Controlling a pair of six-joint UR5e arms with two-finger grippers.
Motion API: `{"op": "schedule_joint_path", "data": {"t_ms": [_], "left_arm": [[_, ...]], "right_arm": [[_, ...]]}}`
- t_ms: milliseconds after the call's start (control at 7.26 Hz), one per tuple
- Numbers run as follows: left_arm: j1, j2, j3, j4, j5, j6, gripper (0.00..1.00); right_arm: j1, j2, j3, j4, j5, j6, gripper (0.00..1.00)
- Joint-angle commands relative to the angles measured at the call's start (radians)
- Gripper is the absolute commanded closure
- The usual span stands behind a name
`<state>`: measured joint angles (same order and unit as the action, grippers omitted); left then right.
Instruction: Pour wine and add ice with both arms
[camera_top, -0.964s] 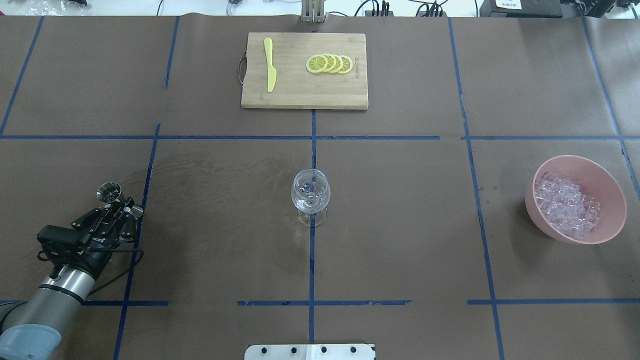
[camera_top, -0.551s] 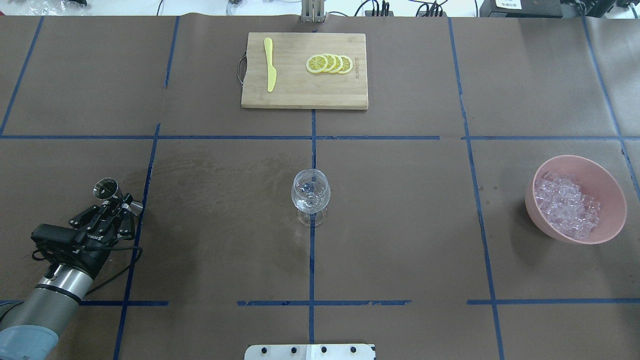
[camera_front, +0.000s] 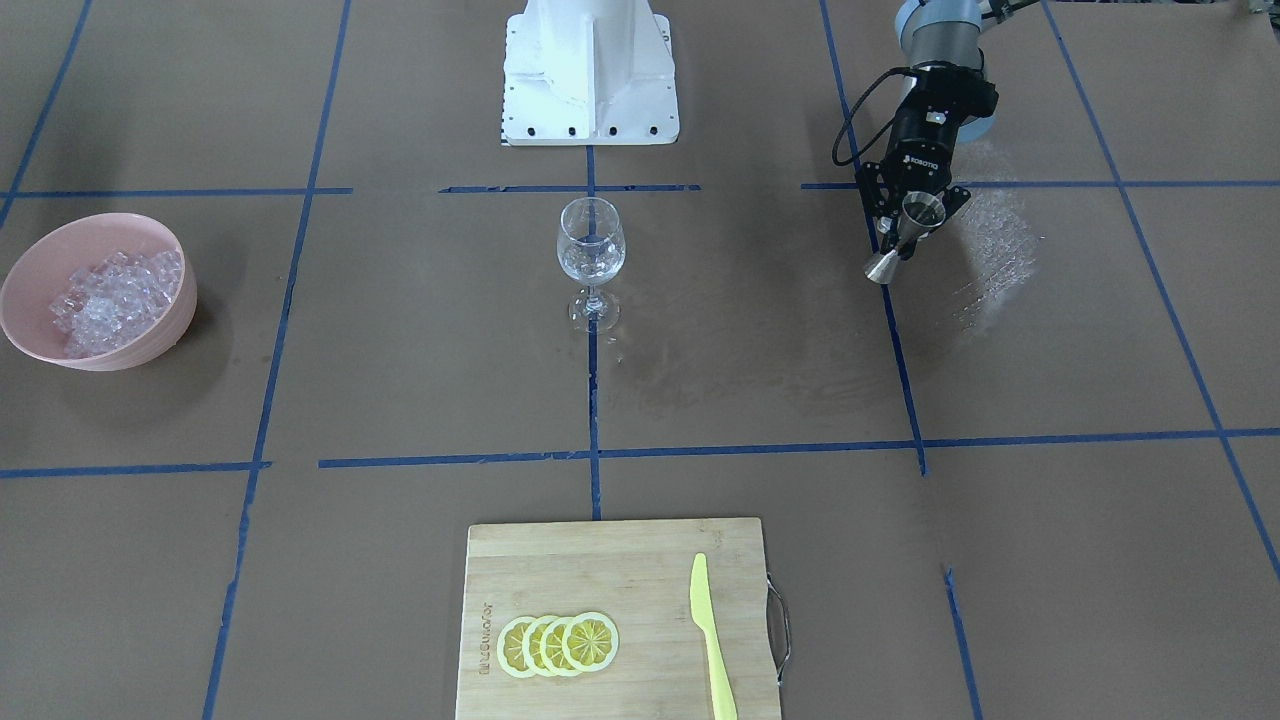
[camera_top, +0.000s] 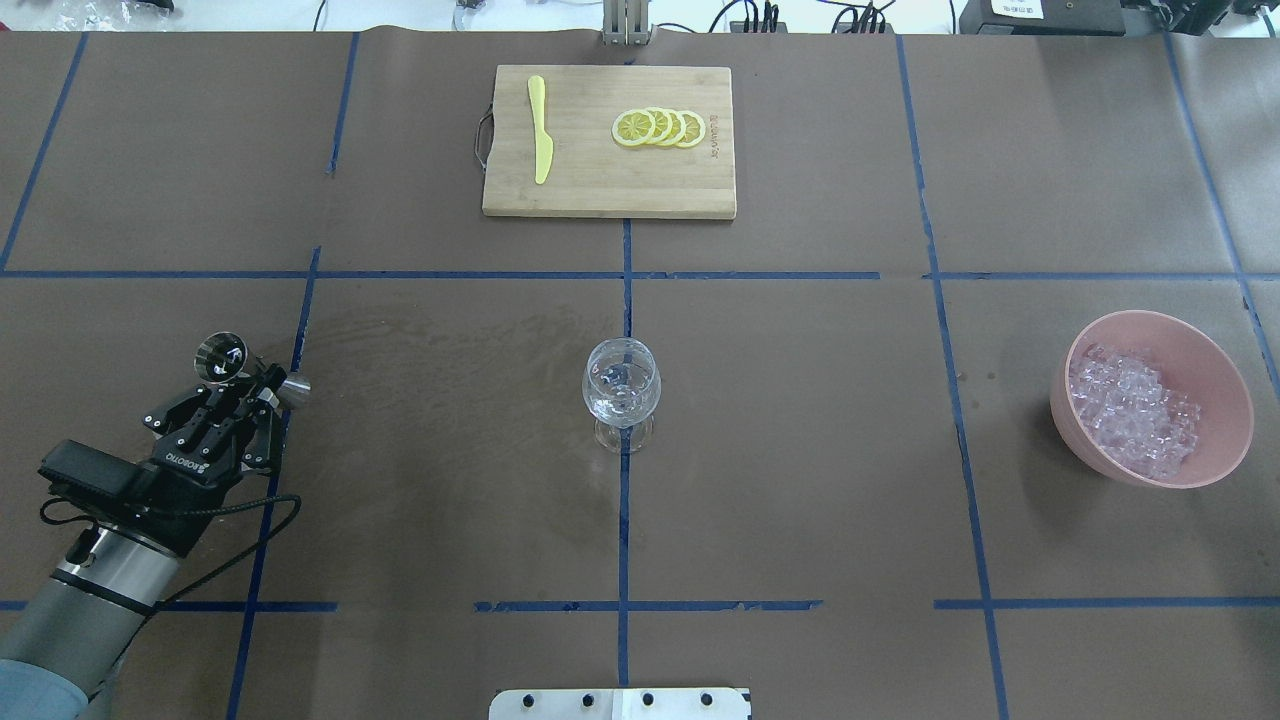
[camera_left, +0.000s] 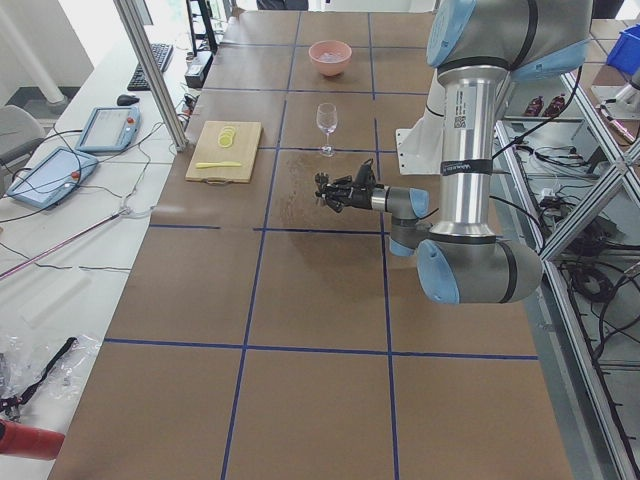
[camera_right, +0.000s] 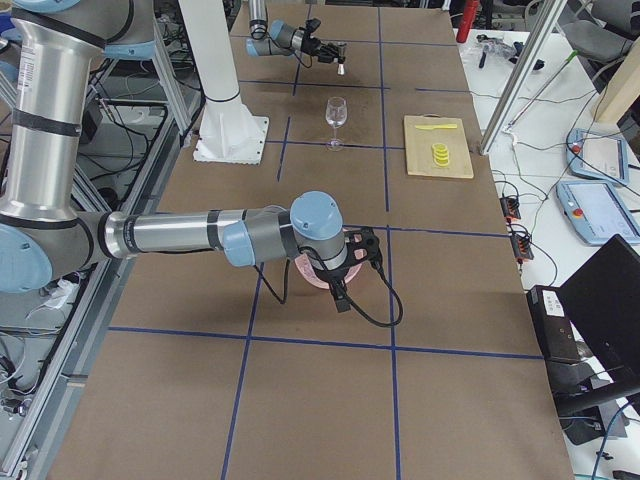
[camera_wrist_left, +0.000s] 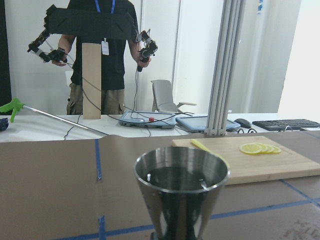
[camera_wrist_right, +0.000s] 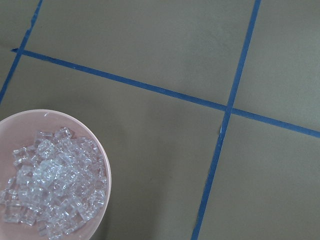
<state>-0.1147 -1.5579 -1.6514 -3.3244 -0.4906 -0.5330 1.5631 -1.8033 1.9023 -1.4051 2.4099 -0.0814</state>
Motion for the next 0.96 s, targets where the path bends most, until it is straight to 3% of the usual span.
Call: {"op": "schedule_joint_path", "data": {"t_ms": [0, 551, 826], "left_arm": [[0.000, -0.034, -0.028, -0.029, 0.003, 0.257, 1.00], [0.003, -0.094, -0.021, -0.017, 0.009, 0.450, 1.00], [0.006, -0.186, -0.030, 0.047, 0.006, 0.456, 1.00]], "right_arm": [[0.000, 0.001, 0.000, 0.000, 0.000, 0.002, 0.00], [0.000, 0.001, -0.006, 0.000, 0.000, 0.002, 0.00], [0.000, 0.001, -0.008, 0.000, 0.000, 0.000, 0.00]]}}
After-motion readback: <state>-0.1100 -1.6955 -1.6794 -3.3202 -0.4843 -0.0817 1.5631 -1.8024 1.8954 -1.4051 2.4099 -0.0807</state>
